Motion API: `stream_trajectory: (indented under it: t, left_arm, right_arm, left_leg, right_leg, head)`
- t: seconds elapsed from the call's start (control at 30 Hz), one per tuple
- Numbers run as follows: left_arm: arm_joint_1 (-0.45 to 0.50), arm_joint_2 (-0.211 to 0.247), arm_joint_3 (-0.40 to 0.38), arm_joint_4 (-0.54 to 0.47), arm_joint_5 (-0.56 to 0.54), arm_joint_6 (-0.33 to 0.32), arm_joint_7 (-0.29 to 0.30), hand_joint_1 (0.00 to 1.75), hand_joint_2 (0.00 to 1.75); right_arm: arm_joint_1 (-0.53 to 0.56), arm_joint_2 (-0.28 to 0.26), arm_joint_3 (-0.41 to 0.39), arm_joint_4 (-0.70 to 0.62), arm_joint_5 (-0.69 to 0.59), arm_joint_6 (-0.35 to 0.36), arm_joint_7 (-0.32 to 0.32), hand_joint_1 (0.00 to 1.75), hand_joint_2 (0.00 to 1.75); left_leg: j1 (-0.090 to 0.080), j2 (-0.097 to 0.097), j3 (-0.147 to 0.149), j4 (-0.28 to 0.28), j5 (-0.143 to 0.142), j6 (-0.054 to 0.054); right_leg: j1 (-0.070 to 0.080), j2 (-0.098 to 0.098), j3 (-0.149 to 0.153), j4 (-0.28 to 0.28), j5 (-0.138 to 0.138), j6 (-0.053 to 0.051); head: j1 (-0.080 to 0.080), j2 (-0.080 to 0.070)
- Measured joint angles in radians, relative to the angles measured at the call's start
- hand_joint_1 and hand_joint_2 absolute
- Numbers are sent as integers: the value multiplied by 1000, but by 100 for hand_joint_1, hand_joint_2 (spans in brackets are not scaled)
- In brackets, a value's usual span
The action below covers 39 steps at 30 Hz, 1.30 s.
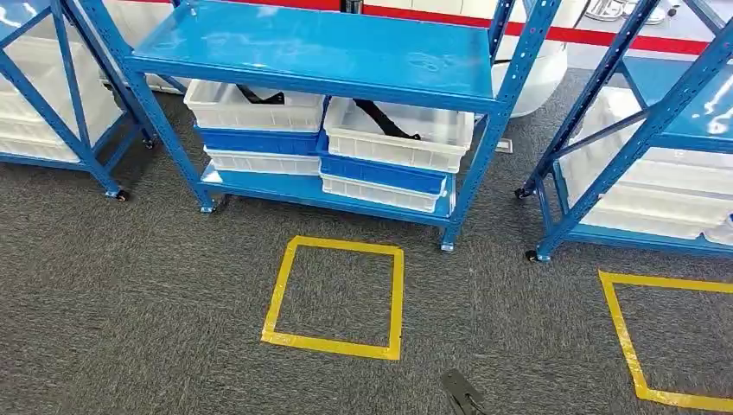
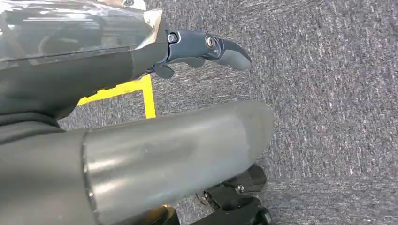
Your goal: Take the parts from the cabinet and place them on the table.
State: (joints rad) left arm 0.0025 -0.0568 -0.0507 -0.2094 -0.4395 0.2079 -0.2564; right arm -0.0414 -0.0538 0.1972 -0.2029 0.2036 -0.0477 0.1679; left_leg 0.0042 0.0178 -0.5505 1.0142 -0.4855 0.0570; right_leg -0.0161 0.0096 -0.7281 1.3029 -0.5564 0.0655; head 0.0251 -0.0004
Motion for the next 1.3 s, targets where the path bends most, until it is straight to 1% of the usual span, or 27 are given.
stream_trajectory:
  t: [0.07, 0.1, 0.17, 0.23, 0.3, 0.33, 0.4, 0.43, 0.47, 0.5, 0.57, 0.6, 0.63, 0.67, 0.77, 0.8, 0.83, 0.9, 0.93, 0.97, 1.03, 1.07, 1.1, 1.13, 1.17, 1.27, 1.3]
  left_arm:
    - [-1, -1, -1, 0, 1, 0, 0, 0, 0]
    - [-1, -1, -2, 0, 2, 0, 0, 0, 0]
    - [-3, -1, -3, 0, 6, 0, 0, 0, 0]
    - [-2, -1, -8, 0, 7, 0, -1, 0, 0]
    - [-2, 0, -10, 0, 8, 0, -1, 0, 0]
    - [-2, 0, -10, 0, 8, 0, -1, 0, 0]
    - [-2, 0, -11, 0, 8, 0, -1, 0, 0]
    - [0, -1, -11, 0, 8, 0, -1, 0, 0]
    - [1, 0, -11, 0, 8, 0, -1, 0, 0]
    - [2, 0, -11, 0, 8, -1, -1, 0, 0]
    - [2, 1, -12, 0, 8, -1, -1, 0, 0]
    - [1, 1, -12, 0, 8, -2, -1, 0, 0]
    - [-3, -1, -13, 0, 8, -3, 0, 0, 0]
    - [-6, 0, -16, 0, 8, -3, 0, 0, 0]
    - [-4, 0, -16, 0, 5, -5, 1, 0, 0]
    - [-4, 0, -16, 0, 5, -8, 2, 0, 0]
    - [-4, 0, -17, 0, 5, -9, 3, 0, 0]
    - [-7, 0, -18, 0, 3, -13, 4, 0, 0]
    - [-7, -1, -19, 0, 1, -15, 4, 0, 0]
    - [-5, -1, -21, 0, 1, -19, 4, 0, 0]
    - [-4, -1, -26, 0, -1, -21, 5, 0, 0]
    - [-5, -1, -27, 0, -1, -21, 6, 0, 0]
    - [-5, -1, -27, 0, -1, -21, 6, 0, 0]
    - [-5, -2, -28, 0, -1, -21, 6, 0, 0]
    - [-7, -1, -30, 0, -1, -21, 8, 0, 0]
    - [0, -2, -34, 0, -2, -21, 8, 0, 0]
    - [1, 2, -35, 0, -2, -21, 8, 0, 0]
  right_arm:
    - [-2, -1, 0, 0, 10, -6, -5, 0, 0]
    - [-1, -2, 0, 0, 15, -11, -7, 0, 0]
    - [-2, 0, 1, 0, 22, -16, -7, 0, 0]
    - [-2, -1, 2, 1, 24, -17, -7, 0, 0]
    - [-5, 2, 3, 1, 24, -17, -7, 0, 0]
    - [-5, 2, 3, 1, 24, -18, -7, 0, 0]
    - [-4, 1, 3, 1, 25, -18, -7, 0, 0]
    - [-4, 1, 3, 2, 25, -18, -7, 0, 0]
    - [-3, 1, 3, 2, 25, -18, -7, 0, 0]
    - [-4, 2, 3, 2, 25, -18, -7, 0, 0]
    - [-5, 4, 3, 2, 28, -18, -7, 0, 0]
    - [-5, 5, 4, 2, 29, -20, -7, 0, 175]
    - [-5, 2, 4, 2, 29, -22, -7, 0, 175]
    - [-5, 4, 4, 2, 29, -24, -6, 0, 175]
    - [-6, 4, 4, 2, 29, -27, -5, 0, 175]
    - [-6, 5, 4, 2, 29, -29, -5, 0, 175]
    - [-6, 6, 4, 2, 29, -30, -5, 0, 175]
    - [-5, 5, 4, 3, 29, -31, -4, 0, 175]
    - [-3, 5, 4, 3, 29, -31, -3, 0, 175]
    - [-2, 5, 4, 5, 30, -31, -2, 0, 175]
    - [-2, 5, 5, 6, 30, -31, -2, 0, 175]
    - [-3, 5, 5, 6, 30, -31, -2, 0, 175]
    - [-4, 5, 5, 6, 30, -31, -2, 0, 175]
    - [-4, 4, 5, 6, 31, -31, -2, 0, 175]
    - [-4, 4, 5, 7, 31, -31, -2, 0, 175]
    - [-7, 5, 5, 8, 32, -32, -1, 0, 175]
    - [-10, 11, 5, 7, 33, -32, -1, 0, 175]
  left_leg:
    - [0, -10, 4, 1, -2, -4]
    - [0, -11, 5, 1, -4, -8]
    - [-8, -18, 1, 3, -5, -18]
    - [-3, -25, 0, -3, 2, -31]
    - [-1, -26, -4, 11, -11, -43]
    - [-1, -24, -23, 53, -44, -48]
    - [5, -24, -101, 209, -125, -58]
    - [6, -23, -137, 278, -150, -61]
    - [7, -22, -157, 310, -149, -62]
    - [8, -20, -151, 291, -123, -63]
    - [10, -6, -75, 139, -33, -61]
    - [10, 28, -23, 45, 5, -59]
    - [3, 67, -7, 6, -5, -57]
    - [2, 46, -9, 6, 2, -47]
    - [-7, 18, -19, 4, 7, -27]
    - [3, 7, -13, -6, 18, -13]
    - [0, 0, -15, -7, 21, -8]
    - [0, -23, -21, -7, 25, -1]
    - [-1, -36, -23, -6, 26, 0]
    - [-3, -48, -24, -6, 27, 1]
    - [-4, -74, -22, -5, 28, 1]
    - [-4, -90, -20, -5, 28, 1]
    - [-4, -103, -18, -5, 28, -1]
    - [-4, -113, -20, -4, 28, -4]
    - [-10, -128, -24, 0, 25, -11]
    - [-5, -150, -33, -5, 34, -28]
    - [-4, -128, -36, 4, 25, -33]
  right_leg:
    - [-4, 2, 98, -180, 65, 20]
    - [-8, 25, 152, -283, 88, 20]
    - [-1, 13, 162, -289, 92, -6]
    - [6, 6, 159, -288, 93, -20]
    - [-10, -4, 163, -299, 101, -35]
    - [-10, -10, 163, -299, 100, -48]
    - [-9, -24, 161, -299, 98, -51]
    - [-8, -31, 160, -299, 98, -51]
    - [-8, -38, 160, -299, 98, -51]
    - [-8, -47, 160, -299, 98, -51]
    - [-10, -62, 164, -299, 97, -50]
    - [-9, -68, 168, -298, 96, -47]
    - [2, -74, 169, -296, 93, -43]
    - [7, -80, 170, -297, 92, -37]
    - [3, -106, 176, -304, 95, -16]
    - [4, -99, 164, -294, 87, -10]
    - [0, -64, 155, -261, 64, -13]
    - [-1, -24, 83, -100, -13, -28]
    - [1, -17, 43, -15, -44, -30]
    - [3, -13, 21, 32, -54, -26]
    - [3, -10, 45, -22, -19, -13]
    - [3, -5, 93, -122, 24, -4]
    - [3, 11, 140, -219, 61, 1]
    - [0, 61, 174, -294, 78, -3]
    - [3, 54, 179, -303, 79, -13]
    - [6, 26, 180, -301, 83, -27]
    - [-10, 14, 184, -311, 89, -37]
  head:
    - [-1, 0]
    - [0, 0]
    - [-1, 0]
    - [-1, 0]
    - [-1, 0]
    - [-3, 0]
    - [-2, 0]
    - [-2, 0]
    - [-2, 0]
    - [-3, 0]
    - [-3, 0]
    - [-3, 0]
    - [-3, 0]
    - [1, 0]
    - [2, 0]
    - [3, 0]
    - [5, 0]
    - [5, 0]
    - [6, 0]
    - [5, 0]
    - [5, 0]
    - [6, 0]
    - [6, 0]
    - [7, 0]
    - [5, 0]
    - [5, 0]
    - [5, 0]
